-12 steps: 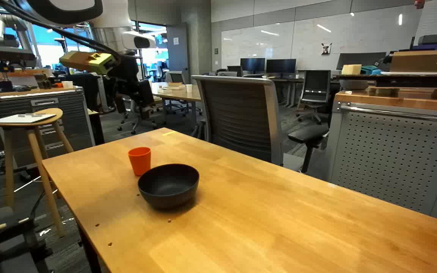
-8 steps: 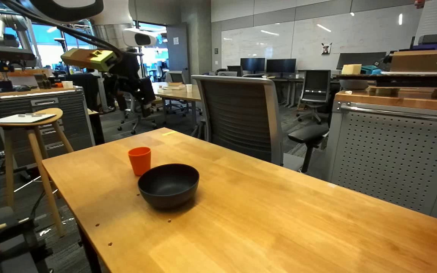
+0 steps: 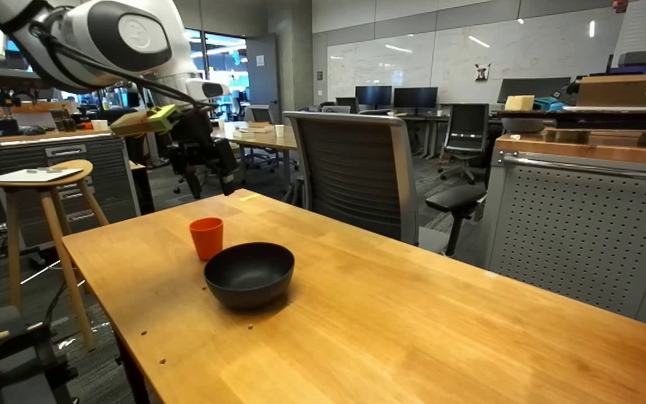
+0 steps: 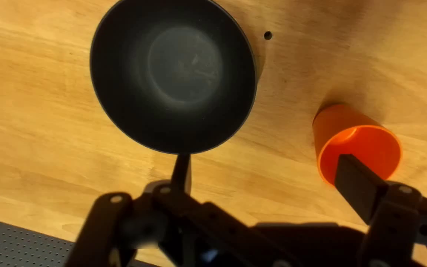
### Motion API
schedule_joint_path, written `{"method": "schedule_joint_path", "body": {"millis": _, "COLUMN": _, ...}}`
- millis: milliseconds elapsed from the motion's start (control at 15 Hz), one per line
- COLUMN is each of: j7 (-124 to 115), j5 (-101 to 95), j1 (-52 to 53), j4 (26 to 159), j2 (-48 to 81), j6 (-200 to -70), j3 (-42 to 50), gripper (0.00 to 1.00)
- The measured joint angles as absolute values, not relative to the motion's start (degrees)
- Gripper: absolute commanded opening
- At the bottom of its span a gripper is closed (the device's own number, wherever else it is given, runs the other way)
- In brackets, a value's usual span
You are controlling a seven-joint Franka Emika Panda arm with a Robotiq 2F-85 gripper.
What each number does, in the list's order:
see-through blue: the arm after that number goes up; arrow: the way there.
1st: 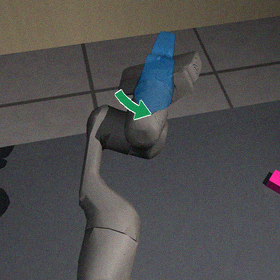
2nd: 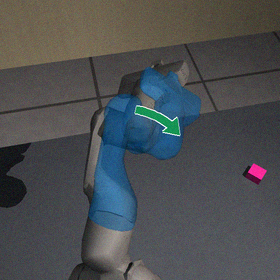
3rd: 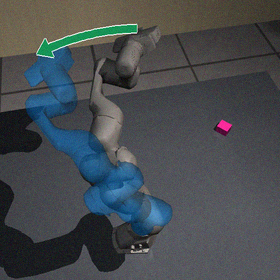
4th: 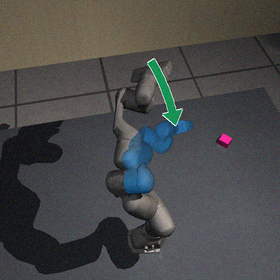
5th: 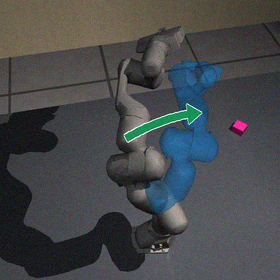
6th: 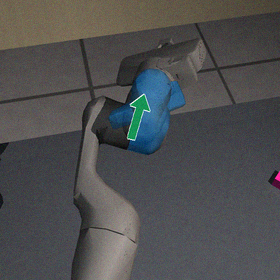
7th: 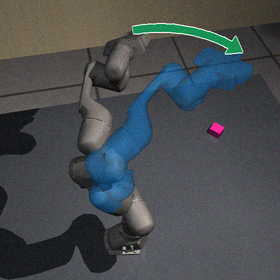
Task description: Pick up the orange cup and put it in the black bowl
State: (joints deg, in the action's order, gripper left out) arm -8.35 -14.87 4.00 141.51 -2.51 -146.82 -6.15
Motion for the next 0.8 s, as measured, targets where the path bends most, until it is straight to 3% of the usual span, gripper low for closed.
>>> {"method": "schedule_joint_path", "body": {"millis": 533, "j7": -16.7, "j5": -20.4, "j1": 8.8, "j4": 127.2, "j2": 17.9, "j6": -145.3, "j3": -6.1, "gripper": 1.0}}
{"method": "schedule_joint_path", "body": {"millis": 600, "j7": -16.7, "j5": -19.9, "j1": 9.4, "j4": 125.8, "j2": 19.8, "j6": -145.1, "j3": -5.9, "gripper": 0.75}}
{"method": "schedule_joint_path", "body": {"millis": 667, "j7": -16.7, "j5": -19.2, "j1": 9.8, "j4": 124.5, "j2": 21.6, "j6": -144.8, "j3": -5.7, "gripper": 0.74}}
{"method": "schedule_joint_path", "body": {"millis": 800, "j7": -16.6, "j5": -17.1, "j1": 10.3, "j4": 122.3, "j2": 24.5, "j6": -144.1, "j3": -5.6, "gripper": 0.56}}
